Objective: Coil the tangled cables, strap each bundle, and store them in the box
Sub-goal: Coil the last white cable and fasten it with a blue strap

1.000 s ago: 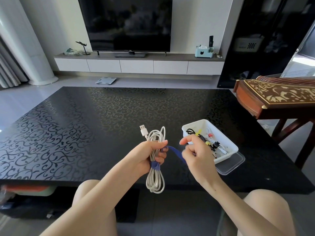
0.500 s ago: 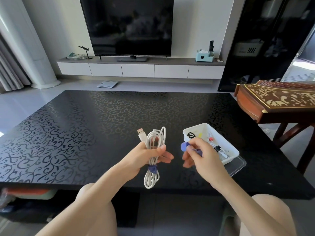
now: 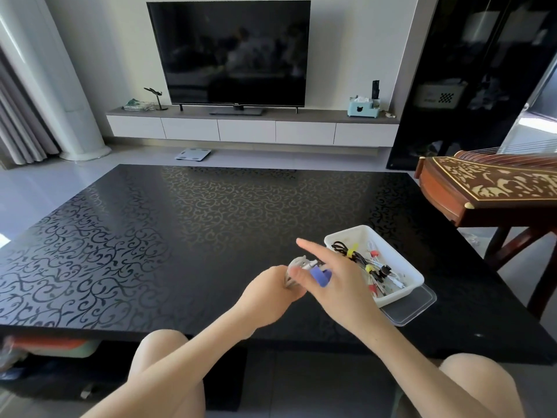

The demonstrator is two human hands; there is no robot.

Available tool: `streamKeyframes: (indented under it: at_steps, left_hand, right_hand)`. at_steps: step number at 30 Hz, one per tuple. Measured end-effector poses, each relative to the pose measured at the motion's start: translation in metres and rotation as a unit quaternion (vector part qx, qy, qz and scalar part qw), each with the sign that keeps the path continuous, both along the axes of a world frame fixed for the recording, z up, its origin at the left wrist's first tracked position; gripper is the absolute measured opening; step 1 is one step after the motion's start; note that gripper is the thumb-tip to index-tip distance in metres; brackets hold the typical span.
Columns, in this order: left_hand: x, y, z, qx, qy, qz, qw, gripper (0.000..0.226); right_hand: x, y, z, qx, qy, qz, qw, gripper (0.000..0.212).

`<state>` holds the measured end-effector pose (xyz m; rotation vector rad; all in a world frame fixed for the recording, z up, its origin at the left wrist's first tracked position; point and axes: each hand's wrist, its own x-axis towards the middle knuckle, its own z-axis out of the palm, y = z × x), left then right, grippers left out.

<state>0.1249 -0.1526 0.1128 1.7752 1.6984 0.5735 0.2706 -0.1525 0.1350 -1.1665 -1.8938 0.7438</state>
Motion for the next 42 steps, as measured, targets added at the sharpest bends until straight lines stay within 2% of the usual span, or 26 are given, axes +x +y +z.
streamKeyframes:
  at_steps: [1, 3, 5, 7, 8, 11, 13, 16, 18, 19, 21, 24, 28, 31, 34, 36, 38, 39, 41, 42]
  left_hand:
    - [0.001, -0.001, 0.002, 0.031, 0.048, -0.001, 0.998, 0.026]
    - [0.0, -0.003, 0.004, 0.064, 0.072, -0.005, 0.995, 0.029]
    - [-0.005, -0.006, 0.007, 0.018, -0.035, -0.029, 0.999, 0.036]
    - [-0.01, -0.011, 0.011, -0.071, -0.198, -0.063, 0.976, 0.042]
    - [-0.012, -0.013, 0.011, -0.093, -0.232, -0.076, 0.965, 0.043]
    - [-0.013, -0.015, 0.007, -0.055, -0.186, -0.075, 0.978, 0.038]
    - [-0.016, -0.014, 0.003, -0.019, -0.154, -0.05, 0.987, 0.036]
    - [-0.025, -0.012, 0.001, 0.013, -0.119, -0.025, 0.993, 0.035]
    - [-0.029, -0.012, 0.002, 0.017, -0.109, -0.028, 0.994, 0.036]
    - [-0.029, -0.012, 0.004, 0.024, -0.104, -0.032, 0.994, 0.039]
    - [-0.03, -0.012, 0.01, 0.031, -0.098, -0.037, 0.994, 0.043]
    - [-0.029, -0.009, 0.016, 0.032, -0.114, -0.024, 0.993, 0.039]
    - [-0.026, -0.01, 0.02, 0.013, -0.213, 0.012, 0.977, 0.043]
    - [-0.023, -0.009, 0.027, -0.02, -0.28, 0.04, 0.959, 0.03]
    - [-0.018, -0.013, 0.027, 0.016, -0.286, -0.026, 0.958, 0.036]
    - [-0.011, -0.016, 0.027, 0.034, -0.319, -0.093, 0.942, 0.039]
    - [-0.006, -0.013, 0.03, 0.041, -0.338, -0.11, 0.934, 0.052]
    - [-0.005, -0.011, 0.032, 0.034, -0.348, -0.115, 0.93, 0.069]
    - [-0.006, -0.007, 0.035, 0.0, -0.384, -0.137, 0.913, 0.103]
    - [-0.008, -0.006, 0.036, -0.017, -0.401, -0.15, 0.903, 0.109]
  right_hand:
    - [-0.003, 0.003, -0.002, 0.013, 0.003, -0.027, 1.0, 0.029]
    - [-0.006, 0.01, -0.004, 0.011, 0.03, -0.063, 0.998, 0.011]
    - [-0.004, 0.016, -0.008, -0.002, 0.051, -0.067, 0.996, 0.002]
    - [-0.002, 0.018, -0.01, -0.024, 0.063, -0.062, 0.996, 0.005]
    - [-0.002, 0.018, -0.01, -0.03, 0.067, -0.06, 0.995, 0.008]
    - [-0.003, 0.018, -0.01, -0.056, 0.083, -0.05, 0.994, 0.009]
    - [0.003, 0.019, -0.008, -0.131, 0.117, -0.012, 0.984, 0.005]
    - [0.025, 0.023, 0.002, -0.296, 0.205, 0.057, 0.931, 0.009]
    - [0.04, 0.029, 0.006, -0.35, 0.231, 0.064, 0.905, 0.019]
    - [0.045, 0.031, 0.006, -0.365, 0.232, 0.057, 0.9, 0.016]
    - [0.049, 0.033, 0.001, -0.371, 0.202, 0.04, 0.905, 0.012]
    - [0.049, 0.033, -0.007, -0.328, 0.101, 0.014, 0.939, 0.018]
    - [0.045, 0.03, -0.009, -0.271, -0.01, -0.013, 0.962, 0.029]
    - [0.042, 0.028, -0.008, -0.247, -0.064, -0.005, 0.967, 0.025]
    - [0.036, 0.027, -0.003, -0.23, -0.072, 0.018, 0.97, 0.028]
    - [0.029, 0.027, 0.001, -0.217, -0.073, 0.03, 0.973, 0.03]
    - [0.023, 0.025, 0.006, -0.216, -0.083, 0.045, 0.972, 0.032]
    - [0.02, 0.023, 0.009, -0.228, -0.077, 0.058, 0.969, 0.034]
    - [0.019, 0.022, 0.015, -0.28, -0.025, 0.089, 0.955, 0.034]
    - [0.019, 0.022, 0.018, -0.311, 0.013, 0.1, 0.945, 0.035]
